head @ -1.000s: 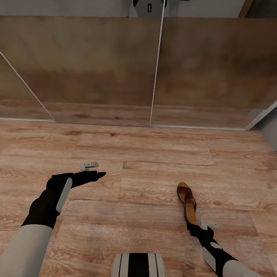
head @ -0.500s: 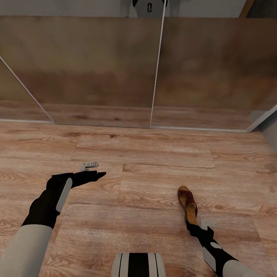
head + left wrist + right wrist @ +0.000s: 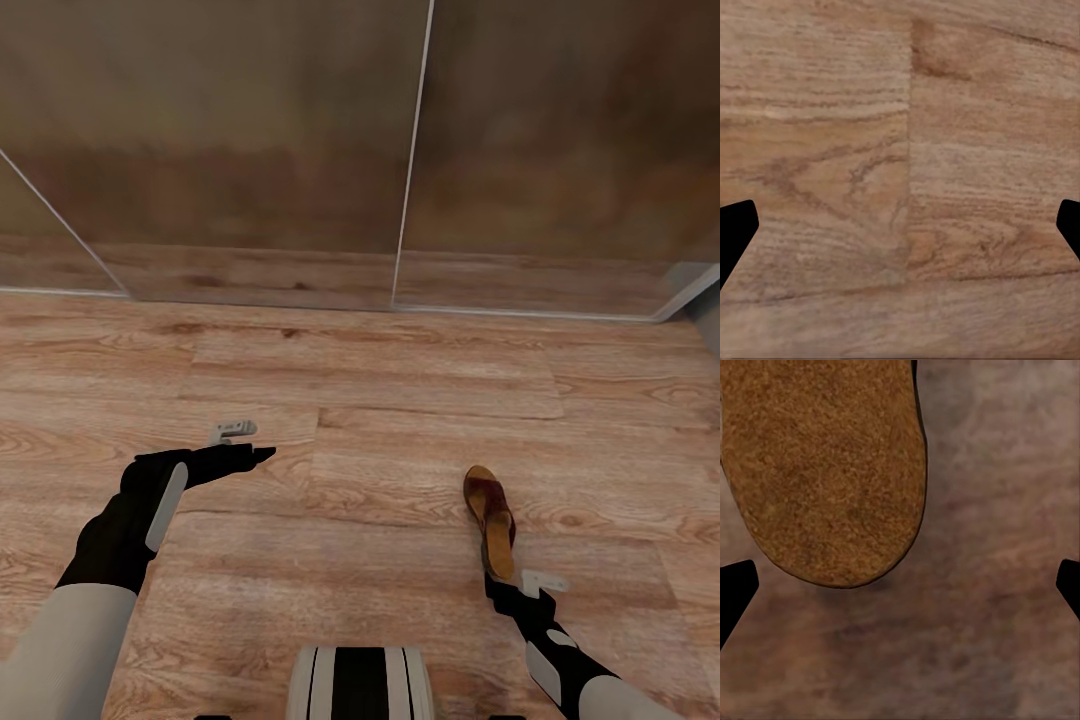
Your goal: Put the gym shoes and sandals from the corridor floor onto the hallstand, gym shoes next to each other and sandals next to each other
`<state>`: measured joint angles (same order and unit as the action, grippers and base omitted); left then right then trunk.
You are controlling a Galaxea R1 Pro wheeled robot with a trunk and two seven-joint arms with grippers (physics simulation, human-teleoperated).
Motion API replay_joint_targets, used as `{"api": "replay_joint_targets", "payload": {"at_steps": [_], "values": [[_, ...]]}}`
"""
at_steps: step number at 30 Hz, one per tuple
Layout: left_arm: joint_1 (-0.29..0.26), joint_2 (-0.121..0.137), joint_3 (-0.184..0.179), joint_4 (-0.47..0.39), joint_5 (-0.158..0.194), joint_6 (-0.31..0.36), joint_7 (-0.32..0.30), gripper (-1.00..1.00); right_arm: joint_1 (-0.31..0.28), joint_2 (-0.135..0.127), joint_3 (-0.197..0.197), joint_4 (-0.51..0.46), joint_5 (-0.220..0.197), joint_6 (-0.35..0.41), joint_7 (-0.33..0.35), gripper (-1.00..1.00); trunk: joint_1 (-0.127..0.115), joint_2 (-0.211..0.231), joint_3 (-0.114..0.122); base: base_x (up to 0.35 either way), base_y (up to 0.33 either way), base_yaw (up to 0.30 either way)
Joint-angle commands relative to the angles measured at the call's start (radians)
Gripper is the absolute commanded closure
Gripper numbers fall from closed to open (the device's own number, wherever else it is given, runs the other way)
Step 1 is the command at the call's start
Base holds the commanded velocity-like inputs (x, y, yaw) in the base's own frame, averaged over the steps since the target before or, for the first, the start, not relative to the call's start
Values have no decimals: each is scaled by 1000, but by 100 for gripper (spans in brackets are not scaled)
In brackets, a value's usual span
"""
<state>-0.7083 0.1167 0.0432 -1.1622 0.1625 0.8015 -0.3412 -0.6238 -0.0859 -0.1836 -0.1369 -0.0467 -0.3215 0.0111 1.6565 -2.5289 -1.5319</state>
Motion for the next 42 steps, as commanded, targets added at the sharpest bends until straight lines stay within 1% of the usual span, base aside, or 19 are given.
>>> {"api": "replay_joint_targets", "payload": {"at_steps": [1,29,35,42], "values": [[0,0,1,-1,6,7,0,-100,-1,0,-1,1,-5,-4,1,-100,0,0,-1,0,0,0],[0,0,1,-1,6,-1,1,-100,-1,0,-1,1,-5,-4,1,-100,0,0,-2,15,11,0],[0,0,1,-1,6,-1,1,-100,-1,0,-1,1,-5,-4,1,-100,0,0,-2,146,0,0],[0,0,1,-1,6,-1,1,-100,-1,0,-1,1,-5,-4,1,-100,0,0,-2,37,0,0]]}}
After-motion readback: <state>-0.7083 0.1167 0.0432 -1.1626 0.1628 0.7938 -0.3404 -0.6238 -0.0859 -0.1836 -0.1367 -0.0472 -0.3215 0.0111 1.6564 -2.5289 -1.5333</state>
